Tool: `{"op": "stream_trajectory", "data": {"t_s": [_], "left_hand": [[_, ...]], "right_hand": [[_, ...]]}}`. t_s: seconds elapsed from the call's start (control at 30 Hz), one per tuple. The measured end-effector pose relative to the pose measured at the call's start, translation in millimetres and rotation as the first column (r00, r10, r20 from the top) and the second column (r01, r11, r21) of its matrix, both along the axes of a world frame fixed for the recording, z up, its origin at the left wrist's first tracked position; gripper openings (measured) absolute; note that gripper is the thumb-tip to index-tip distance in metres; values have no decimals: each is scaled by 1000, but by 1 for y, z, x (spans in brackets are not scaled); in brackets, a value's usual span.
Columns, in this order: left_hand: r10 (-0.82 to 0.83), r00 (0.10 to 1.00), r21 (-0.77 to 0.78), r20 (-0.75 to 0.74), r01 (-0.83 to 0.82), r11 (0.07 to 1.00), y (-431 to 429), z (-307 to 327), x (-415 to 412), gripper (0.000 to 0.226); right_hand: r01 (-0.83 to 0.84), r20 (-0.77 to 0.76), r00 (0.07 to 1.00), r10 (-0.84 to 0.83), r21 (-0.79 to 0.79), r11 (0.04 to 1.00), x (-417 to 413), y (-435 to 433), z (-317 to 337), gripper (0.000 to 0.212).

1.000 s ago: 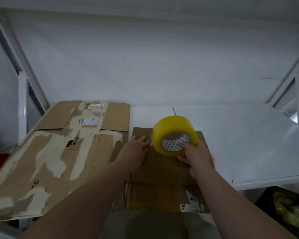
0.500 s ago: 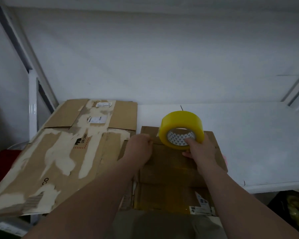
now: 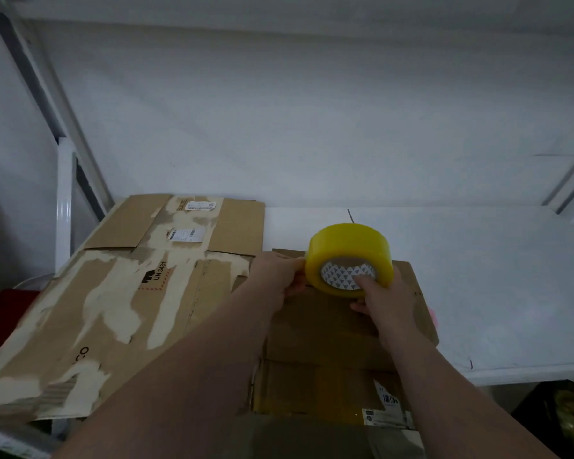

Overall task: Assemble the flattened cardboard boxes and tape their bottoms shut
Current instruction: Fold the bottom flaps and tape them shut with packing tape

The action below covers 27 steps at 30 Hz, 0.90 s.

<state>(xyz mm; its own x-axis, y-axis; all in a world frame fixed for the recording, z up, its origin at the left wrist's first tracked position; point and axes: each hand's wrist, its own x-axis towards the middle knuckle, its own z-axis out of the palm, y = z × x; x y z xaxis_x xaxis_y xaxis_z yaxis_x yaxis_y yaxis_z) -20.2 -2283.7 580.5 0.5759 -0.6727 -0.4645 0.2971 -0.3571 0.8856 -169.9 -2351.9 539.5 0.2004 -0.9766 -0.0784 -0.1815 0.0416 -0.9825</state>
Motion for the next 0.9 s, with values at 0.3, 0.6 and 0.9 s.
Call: {"op": "stream_trajectory", "data": {"t_s": [0.3,0.6,0.9], "left_hand": [[-39,779,98,626,-30,995,10,3,19,33],[134,982,-70,136,-125,990,34,-7,34,20],[159,965,-68,-210,-177,982,34,-16,50,15]], "right_hand": [[-3,-89,996,-10,-141,990,0,8,1,19],[-63,-120,992,44,-155,986,19,8,6,45],[-128,-143,983,114,-93,987,32,6,6,51]]}}
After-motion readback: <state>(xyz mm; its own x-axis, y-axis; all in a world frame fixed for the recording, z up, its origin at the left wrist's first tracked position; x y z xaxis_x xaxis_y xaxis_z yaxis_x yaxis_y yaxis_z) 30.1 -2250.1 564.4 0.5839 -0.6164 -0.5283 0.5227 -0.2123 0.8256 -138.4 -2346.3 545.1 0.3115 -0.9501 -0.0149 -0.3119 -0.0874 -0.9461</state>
